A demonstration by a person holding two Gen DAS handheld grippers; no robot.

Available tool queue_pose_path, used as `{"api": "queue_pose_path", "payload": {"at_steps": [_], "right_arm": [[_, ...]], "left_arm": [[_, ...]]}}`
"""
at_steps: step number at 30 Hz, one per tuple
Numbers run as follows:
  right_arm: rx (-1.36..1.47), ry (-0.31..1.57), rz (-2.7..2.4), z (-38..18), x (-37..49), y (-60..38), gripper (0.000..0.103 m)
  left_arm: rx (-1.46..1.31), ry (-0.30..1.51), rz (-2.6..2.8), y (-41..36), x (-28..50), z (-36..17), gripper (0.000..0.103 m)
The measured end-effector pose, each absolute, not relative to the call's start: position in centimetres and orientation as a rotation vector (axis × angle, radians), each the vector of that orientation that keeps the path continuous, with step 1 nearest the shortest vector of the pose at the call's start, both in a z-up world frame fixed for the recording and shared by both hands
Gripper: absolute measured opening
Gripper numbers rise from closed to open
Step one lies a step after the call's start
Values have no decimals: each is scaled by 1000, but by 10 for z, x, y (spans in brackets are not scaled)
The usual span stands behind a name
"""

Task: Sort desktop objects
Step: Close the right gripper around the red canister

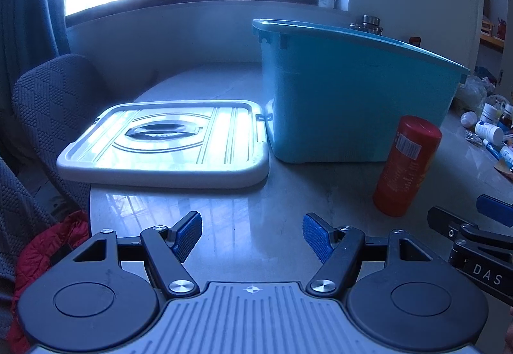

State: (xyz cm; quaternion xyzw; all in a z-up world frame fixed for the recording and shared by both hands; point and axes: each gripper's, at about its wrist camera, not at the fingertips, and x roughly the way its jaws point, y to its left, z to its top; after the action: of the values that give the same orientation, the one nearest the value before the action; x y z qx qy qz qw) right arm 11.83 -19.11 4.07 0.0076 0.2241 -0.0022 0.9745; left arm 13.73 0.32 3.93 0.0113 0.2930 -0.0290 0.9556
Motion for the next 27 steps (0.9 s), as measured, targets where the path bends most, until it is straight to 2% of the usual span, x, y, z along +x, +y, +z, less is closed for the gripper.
{"api": "queue_pose_path", "payload": {"at_steps": [21, 22, 23, 27], "right_arm": [[11, 475, 32, 29, 185, -184, 72], [9, 473, 33, 28, 187, -183, 66], [2, 466, 37, 27, 188, -183, 49], [-15, 460, 48, 28, 189, -181, 49]], "left_arm": [[39, 604, -43, 3, 180, 30, 72], [42, 604, -42, 2, 181, 30, 72], [44, 604, -41, 2, 182, 30, 72], [53, 599, -37, 1, 184, 30, 72]]}}
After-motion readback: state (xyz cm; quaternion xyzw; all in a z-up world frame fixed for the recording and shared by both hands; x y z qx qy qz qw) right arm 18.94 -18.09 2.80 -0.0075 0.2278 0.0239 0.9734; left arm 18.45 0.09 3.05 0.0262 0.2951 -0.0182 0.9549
